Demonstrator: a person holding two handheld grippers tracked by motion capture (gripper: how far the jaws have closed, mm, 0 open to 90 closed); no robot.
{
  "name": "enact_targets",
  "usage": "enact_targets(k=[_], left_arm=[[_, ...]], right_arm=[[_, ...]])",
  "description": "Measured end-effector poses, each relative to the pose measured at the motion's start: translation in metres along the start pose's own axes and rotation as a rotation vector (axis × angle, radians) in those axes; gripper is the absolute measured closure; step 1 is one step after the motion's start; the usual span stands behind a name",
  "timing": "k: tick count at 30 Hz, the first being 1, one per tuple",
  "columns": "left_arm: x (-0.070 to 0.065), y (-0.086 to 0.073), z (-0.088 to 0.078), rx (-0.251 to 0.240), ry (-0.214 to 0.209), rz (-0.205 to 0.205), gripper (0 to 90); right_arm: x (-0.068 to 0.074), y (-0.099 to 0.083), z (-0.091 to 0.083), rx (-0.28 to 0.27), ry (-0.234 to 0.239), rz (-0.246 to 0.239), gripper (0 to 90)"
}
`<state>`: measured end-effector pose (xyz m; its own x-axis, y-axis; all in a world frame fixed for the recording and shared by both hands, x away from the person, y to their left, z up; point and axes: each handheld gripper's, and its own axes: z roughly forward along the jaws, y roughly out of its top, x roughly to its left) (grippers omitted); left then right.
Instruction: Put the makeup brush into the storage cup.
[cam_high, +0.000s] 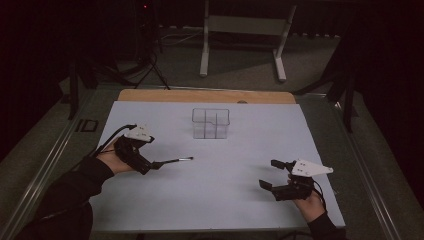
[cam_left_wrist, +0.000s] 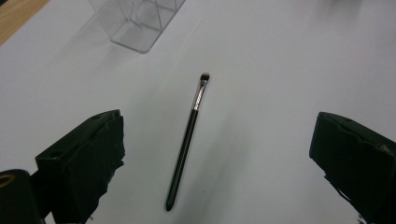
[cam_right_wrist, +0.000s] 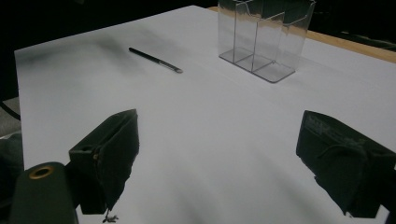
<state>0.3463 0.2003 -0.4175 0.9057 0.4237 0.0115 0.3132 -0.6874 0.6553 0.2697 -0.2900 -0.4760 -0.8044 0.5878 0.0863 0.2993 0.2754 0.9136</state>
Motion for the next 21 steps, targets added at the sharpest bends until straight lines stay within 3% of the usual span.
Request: enact_targets(k=[21], left_arm=[[0.009,0.021,0.023,0.164,-0.032,0.041,6.5]], right_arm=[[0.0,0.0,0.001,0.004,0.001,-0.003,13.2]])
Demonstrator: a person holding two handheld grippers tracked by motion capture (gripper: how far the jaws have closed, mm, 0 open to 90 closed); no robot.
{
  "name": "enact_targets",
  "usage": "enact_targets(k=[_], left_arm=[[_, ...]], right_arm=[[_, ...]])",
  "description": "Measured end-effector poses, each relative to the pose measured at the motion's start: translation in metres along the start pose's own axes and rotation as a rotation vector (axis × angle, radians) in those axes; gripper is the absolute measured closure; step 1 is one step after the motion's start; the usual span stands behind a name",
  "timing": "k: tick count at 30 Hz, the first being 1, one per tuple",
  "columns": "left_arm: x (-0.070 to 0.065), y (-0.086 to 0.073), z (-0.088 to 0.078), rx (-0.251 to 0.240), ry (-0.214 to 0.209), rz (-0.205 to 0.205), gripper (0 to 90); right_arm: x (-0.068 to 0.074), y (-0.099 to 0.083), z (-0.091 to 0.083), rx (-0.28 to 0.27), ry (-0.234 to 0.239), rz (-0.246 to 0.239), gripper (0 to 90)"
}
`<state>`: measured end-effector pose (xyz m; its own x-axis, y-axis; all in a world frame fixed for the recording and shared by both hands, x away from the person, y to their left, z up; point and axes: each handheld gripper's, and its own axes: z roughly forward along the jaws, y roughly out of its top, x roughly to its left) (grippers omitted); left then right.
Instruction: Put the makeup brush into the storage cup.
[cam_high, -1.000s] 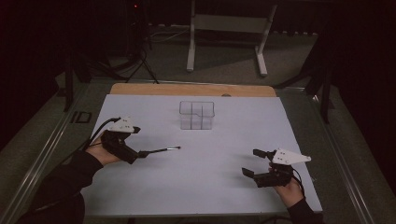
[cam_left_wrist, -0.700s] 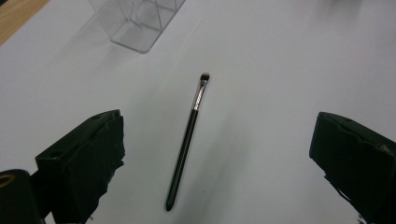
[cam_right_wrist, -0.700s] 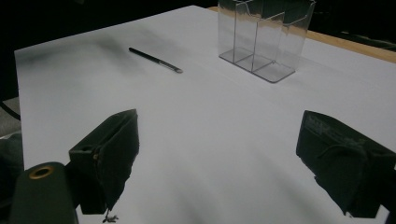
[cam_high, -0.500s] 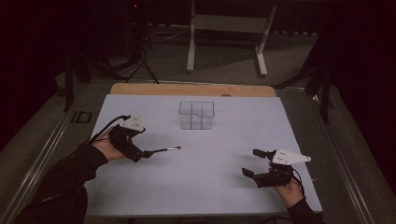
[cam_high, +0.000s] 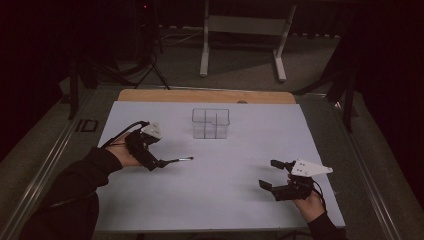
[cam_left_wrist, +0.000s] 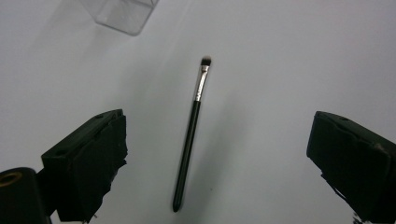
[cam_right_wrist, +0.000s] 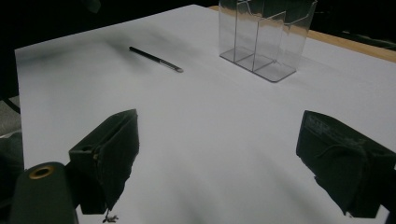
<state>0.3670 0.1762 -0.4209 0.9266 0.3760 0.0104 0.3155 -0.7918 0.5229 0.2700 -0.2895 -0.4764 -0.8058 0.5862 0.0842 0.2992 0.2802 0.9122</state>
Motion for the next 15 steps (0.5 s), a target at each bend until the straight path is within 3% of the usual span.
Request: enact_targets(k=[11,15], left_arm=[[0.004,0.007,0.012,0.034,-0.05,-0.008,14.3],[0.002,0.01,0.018,0.048,-0.026,0.001,16.8]], right_arm=[[0.0,0.0,0.0,0.0,0.002,-0.001,13.2],[0.0,0.0,0.0,-0.001,0.002,-0.001,13.2]])
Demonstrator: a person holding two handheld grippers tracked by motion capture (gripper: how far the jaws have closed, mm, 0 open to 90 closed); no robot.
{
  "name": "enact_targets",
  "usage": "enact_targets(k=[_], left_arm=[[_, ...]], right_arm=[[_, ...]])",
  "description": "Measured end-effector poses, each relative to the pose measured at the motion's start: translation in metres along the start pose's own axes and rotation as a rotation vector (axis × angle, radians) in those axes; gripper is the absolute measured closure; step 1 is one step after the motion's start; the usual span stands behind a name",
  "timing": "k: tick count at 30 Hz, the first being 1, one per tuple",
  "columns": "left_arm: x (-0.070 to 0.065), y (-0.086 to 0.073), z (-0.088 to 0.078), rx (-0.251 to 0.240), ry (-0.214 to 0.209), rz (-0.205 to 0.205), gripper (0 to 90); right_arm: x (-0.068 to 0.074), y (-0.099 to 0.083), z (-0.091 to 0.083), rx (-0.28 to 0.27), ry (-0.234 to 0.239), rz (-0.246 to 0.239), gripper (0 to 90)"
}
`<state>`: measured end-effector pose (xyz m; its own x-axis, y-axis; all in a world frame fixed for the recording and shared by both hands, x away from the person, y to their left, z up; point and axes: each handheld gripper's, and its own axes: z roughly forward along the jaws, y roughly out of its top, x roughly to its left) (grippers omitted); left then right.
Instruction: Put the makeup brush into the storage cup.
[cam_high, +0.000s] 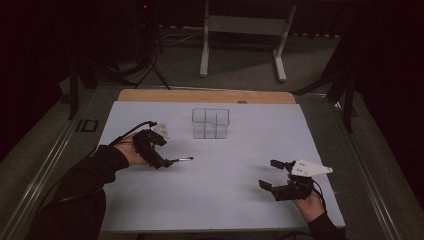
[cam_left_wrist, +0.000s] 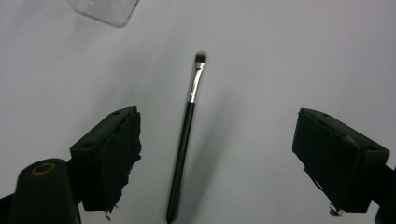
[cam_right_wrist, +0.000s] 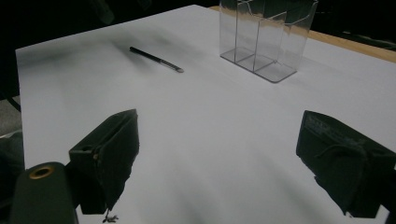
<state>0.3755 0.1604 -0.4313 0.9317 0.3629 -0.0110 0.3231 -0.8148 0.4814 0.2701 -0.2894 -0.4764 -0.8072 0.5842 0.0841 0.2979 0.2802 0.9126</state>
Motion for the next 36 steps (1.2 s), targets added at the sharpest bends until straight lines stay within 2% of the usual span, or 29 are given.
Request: enact_targets(k=[3,9,15,20,27,30,36], left_arm=[[-0.001,0.002,0.005,0.018,-0.002,0.011,20.9],[-0.001,0.006,0.013,0.038,-0.031,0.025,33.6],[0.0,0.011,0.024,0.09,-0.033,0.053,44.8],[0.0,0.016,0.03,0.112,-0.026,0.089,50.8],[0.0,0.02,0.04,0.134,-0.02,0.111,56.1],[0.002,0.022,0.043,0.145,-0.021,0.107,61.3],[0.006,0.022,0.049,0.165,-0.015,0.103,64.8]], right_arm=[[0.0,0.0,0.0,-0.002,0.001,0.001,13.2],[0.0,0.0,0.0,-0.003,0.004,-0.001,13.2],[0.001,0.0,0.001,-0.001,0.006,-0.008,13.2],[0.0,0.0,0.001,-0.001,0.006,-0.005,13.2],[0.001,0.0,0.001,-0.001,0.006,-0.007,13.2],[0.0,0.0,0.001,-0.003,0.007,-0.008,13.2],[0.0,0.0,0.0,-0.004,0.01,-0.005,13.3]])
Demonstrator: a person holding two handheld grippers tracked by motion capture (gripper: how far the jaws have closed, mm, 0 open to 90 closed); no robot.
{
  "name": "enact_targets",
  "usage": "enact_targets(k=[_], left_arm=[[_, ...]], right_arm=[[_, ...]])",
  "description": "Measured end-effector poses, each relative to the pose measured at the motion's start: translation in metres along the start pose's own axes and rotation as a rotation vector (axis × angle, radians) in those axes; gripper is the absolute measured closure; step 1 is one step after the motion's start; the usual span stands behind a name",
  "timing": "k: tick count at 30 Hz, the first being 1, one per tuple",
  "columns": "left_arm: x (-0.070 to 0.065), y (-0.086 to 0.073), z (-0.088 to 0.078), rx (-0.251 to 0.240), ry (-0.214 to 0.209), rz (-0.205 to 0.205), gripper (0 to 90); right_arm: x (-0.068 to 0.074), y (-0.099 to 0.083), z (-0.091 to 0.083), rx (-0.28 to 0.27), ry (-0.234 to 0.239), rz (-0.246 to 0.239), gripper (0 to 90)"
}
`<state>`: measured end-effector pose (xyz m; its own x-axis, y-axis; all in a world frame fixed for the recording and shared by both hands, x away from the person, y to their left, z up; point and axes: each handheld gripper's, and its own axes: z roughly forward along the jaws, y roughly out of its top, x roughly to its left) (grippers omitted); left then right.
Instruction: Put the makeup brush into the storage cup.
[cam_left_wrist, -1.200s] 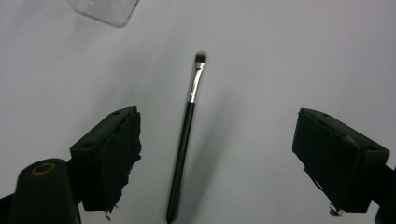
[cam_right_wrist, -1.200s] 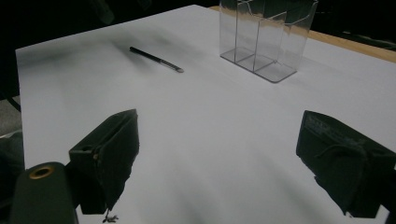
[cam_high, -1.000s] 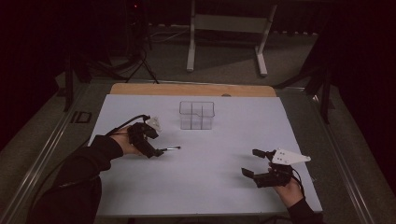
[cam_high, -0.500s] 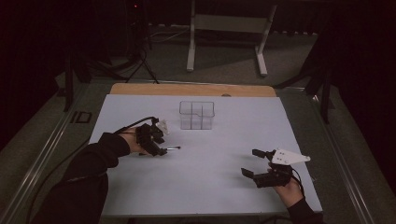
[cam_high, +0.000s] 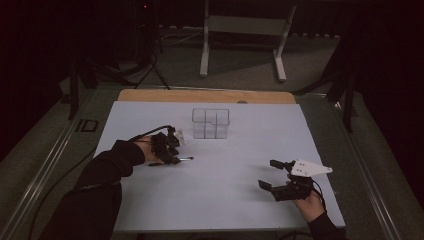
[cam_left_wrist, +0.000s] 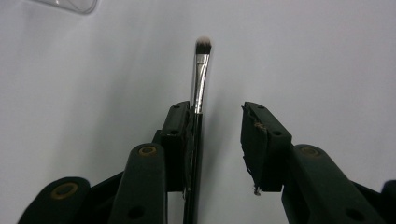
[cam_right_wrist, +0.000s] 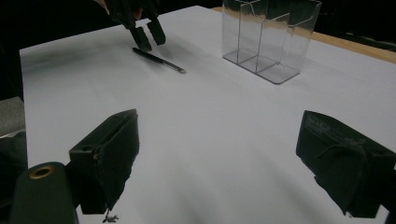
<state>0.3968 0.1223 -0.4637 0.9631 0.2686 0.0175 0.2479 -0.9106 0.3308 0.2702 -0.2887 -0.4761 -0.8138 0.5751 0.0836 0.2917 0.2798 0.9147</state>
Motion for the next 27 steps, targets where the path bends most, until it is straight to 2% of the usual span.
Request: enact_targets(k=[7,11,12,23,27], left_arm=[[0.004,0.001,0.01,0.04,-0.001,-0.009,66.5],[0.005,0.002,0.016,0.067,0.014,-0.015,66.6],[0.006,0.002,0.018,0.076,0.017,-0.006,66.8],[0.009,0.005,0.029,0.102,0.021,0.0,72.4],[0.009,0.007,0.029,0.113,0.007,0.003,74.3]], right_arm=[[0.0,0.0,0.0,0.0,0.0,-0.003,13.3],[0.001,0.0,0.0,0.002,0.0,-0.004,13.3],[0.001,0.0,0.0,0.001,0.0,-0.005,13.3],[0.001,0.001,0.001,0.001,0.005,-0.01,13.3],[0.001,0.0,0.001,0.003,0.005,-0.01,13.3]])
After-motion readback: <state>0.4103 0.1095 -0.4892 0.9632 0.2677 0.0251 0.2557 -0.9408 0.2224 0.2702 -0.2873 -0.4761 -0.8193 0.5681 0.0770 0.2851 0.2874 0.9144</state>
